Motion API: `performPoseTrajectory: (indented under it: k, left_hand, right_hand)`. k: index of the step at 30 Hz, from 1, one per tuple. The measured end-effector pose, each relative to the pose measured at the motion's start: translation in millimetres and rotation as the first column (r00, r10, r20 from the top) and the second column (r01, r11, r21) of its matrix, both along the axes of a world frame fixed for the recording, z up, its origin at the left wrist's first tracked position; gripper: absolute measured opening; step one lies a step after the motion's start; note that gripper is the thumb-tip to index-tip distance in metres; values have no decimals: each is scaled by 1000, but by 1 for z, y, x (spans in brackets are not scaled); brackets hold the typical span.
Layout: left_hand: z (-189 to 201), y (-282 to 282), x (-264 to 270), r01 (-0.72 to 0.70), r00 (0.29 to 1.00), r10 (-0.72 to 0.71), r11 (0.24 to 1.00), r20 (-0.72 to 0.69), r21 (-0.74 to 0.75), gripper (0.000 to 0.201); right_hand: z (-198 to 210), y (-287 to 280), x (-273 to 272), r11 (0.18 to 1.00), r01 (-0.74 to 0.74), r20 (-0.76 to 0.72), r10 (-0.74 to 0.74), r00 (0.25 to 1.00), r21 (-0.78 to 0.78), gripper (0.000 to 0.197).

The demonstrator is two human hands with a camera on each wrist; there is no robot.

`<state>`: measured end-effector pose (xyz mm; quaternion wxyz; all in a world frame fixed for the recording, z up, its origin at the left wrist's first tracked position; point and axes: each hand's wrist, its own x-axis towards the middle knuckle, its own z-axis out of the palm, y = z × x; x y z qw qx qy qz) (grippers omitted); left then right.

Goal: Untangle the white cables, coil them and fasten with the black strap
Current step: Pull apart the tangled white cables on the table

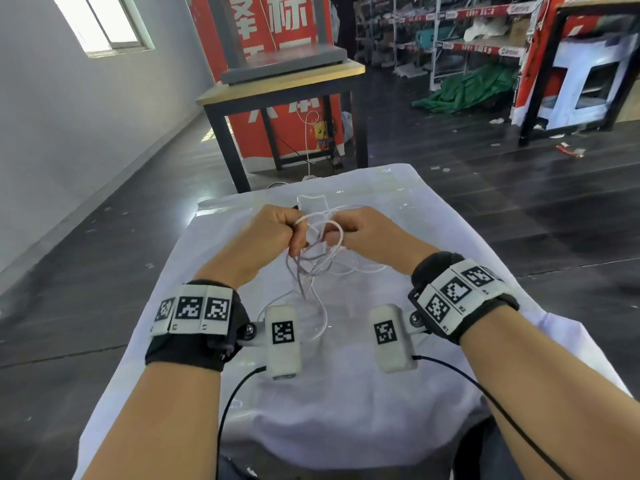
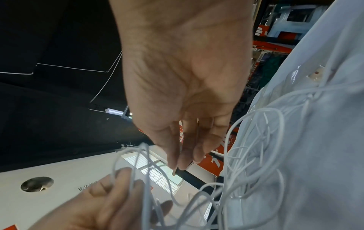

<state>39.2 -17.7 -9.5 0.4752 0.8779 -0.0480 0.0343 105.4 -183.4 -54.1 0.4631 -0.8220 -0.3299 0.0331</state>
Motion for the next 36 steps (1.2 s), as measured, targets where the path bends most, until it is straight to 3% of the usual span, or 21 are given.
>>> performPoseTrajectory:
  k: [3, 5, 6, 7, 9, 11, 14, 16, 18, 22, 26, 29, 32, 36]
  left_hand:
    - [-6, 3, 3, -55, 998, 56, 966, 4, 254, 39]
    - [-14, 2, 6, 13, 999, 8, 916, -51, 401, 44]
    - [-20, 1, 8, 67, 995, -29, 896, -94, 439, 46]
    - [-25, 1, 9, 113, 989, -59, 895, -134, 433, 47]
    - [-29, 0, 9, 105, 982, -58, 958, -178, 266, 44]
    - [-24, 2, 7, -49, 988, 60, 996, -142, 79, 43]
    - [-17, 22, 11, -345, 939, 342, 932, -45, -110, 40]
    - [-20, 36, 15, -495, 865, 499, 865, 46, -81, 40]
    - [-27, 42, 17, -543, 838, 538, 839, 86, 45, 37]
    - [-42, 41, 20, -478, 857, 504, 856, -110, 197, 29]
    - [-48, 39, 21, -322, 868, 403, 901, -290, 290, 42]
    - [-51, 44, 20, -248, 863, 382, 891, -330, 381, 52]
    - [-51, 46, 19, -169, 873, 354, 864, -334, 474, 46]
    - [-53, 40, 21, -98, 890, 332, 809, -314, 580, 43]
  right_hand:
    - [5, -3, -4, 990, 84, -190, -61, 980, 111, 34]
    - [10, -1, -9, 983, 72, -334, -13, 942, 167, 44]
    - [10, 1, -10, 988, 32, -316, 17, 949, 148, 40]
    - [9, 2, -12, 994, -17, -260, 44, 965, 107, 32]
    - [5, 2, -12, 997, -60, -166, 69, 984, 56, 23]
    - [3, -2, -8, 999, -28, -146, 31, 989, 22, 18]
    - [0, -11, -2, 984, 33, -153, -61, 986, -177, 17]
    - [-6, -16, -1, 949, 97, -105, -134, 985, -300, 19]
    - [-8, -20, -2, 908, 166, -48, -200, 979, -384, 24]
    - [-8, -26, -4, 841, 301, 6, -334, 942, -450, 26]
    - [-11, -30, 3, 770, 471, 49, -501, 864, -430, 30]
    - [-9, -33, 7, 748, 559, 33, -588, 808, -358, 35]
    - [-9, -33, 6, 749, 556, 37, -584, 811, -361, 36]
    - [-12, -28, 2, 669, 524, 197, -504, 841, -527, 33]
